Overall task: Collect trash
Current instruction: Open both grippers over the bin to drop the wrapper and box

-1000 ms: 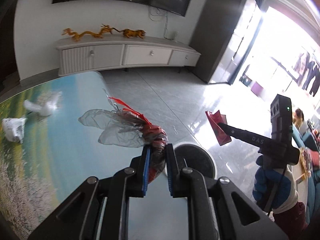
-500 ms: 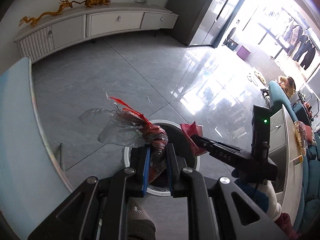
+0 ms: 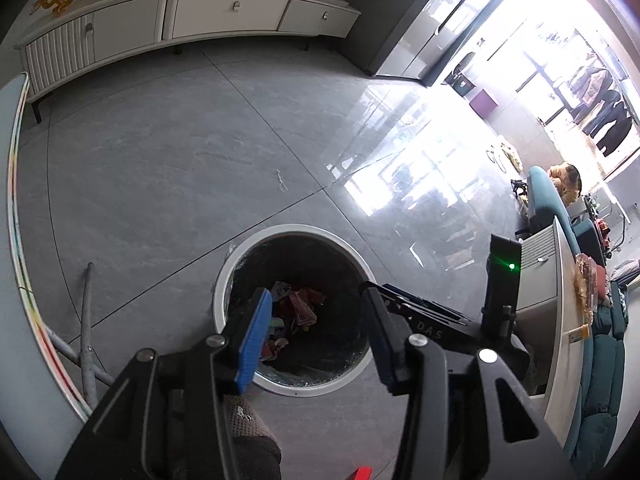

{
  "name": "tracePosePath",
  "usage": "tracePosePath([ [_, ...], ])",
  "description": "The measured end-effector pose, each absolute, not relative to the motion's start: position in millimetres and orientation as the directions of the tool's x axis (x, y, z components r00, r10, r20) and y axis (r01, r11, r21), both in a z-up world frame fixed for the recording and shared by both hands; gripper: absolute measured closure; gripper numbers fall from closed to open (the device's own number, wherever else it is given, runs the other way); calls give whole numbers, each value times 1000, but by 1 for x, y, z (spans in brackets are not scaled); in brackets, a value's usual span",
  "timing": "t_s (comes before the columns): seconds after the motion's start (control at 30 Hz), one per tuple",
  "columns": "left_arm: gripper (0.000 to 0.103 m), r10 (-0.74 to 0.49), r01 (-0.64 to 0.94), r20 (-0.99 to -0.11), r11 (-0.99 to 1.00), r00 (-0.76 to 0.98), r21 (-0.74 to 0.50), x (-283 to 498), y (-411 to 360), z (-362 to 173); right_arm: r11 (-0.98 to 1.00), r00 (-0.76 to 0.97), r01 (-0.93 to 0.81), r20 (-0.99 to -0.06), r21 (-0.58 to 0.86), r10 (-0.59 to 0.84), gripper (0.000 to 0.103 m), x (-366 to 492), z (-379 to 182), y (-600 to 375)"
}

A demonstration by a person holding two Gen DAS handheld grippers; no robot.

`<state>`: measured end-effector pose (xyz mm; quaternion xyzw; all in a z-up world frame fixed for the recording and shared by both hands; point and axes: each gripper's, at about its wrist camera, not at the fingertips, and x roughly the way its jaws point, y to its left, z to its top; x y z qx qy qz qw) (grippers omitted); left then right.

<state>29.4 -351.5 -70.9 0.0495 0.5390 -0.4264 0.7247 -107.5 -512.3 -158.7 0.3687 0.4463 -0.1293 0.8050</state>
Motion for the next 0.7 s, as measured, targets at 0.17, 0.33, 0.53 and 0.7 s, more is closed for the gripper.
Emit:
tracePosePath([
  [0.17, 58, -562, 661, -807, 677, 181, -324, 28, -321, -43, 704, 596, 519, -795, 485, 109, 63, -107, -137, -507],
  [0.33, 58, -531, 617, -772, 750, 349, -237, 37, -274, -3, 737, 643, 467, -760, 489, 97, 63, -99, -97, -489],
  [0.53, 56, -471, 538, -730, 826, 495, -168, 49, -205, 34, 802, 700, 358, -706, 478, 109, 61, -77, -39, -444],
  [0.7, 55, -433, 474, -705, 867, 562, -155, 52, -150, 50, 842, 727, 272, -673, 466, 138, 60, -55, 2, -398],
])
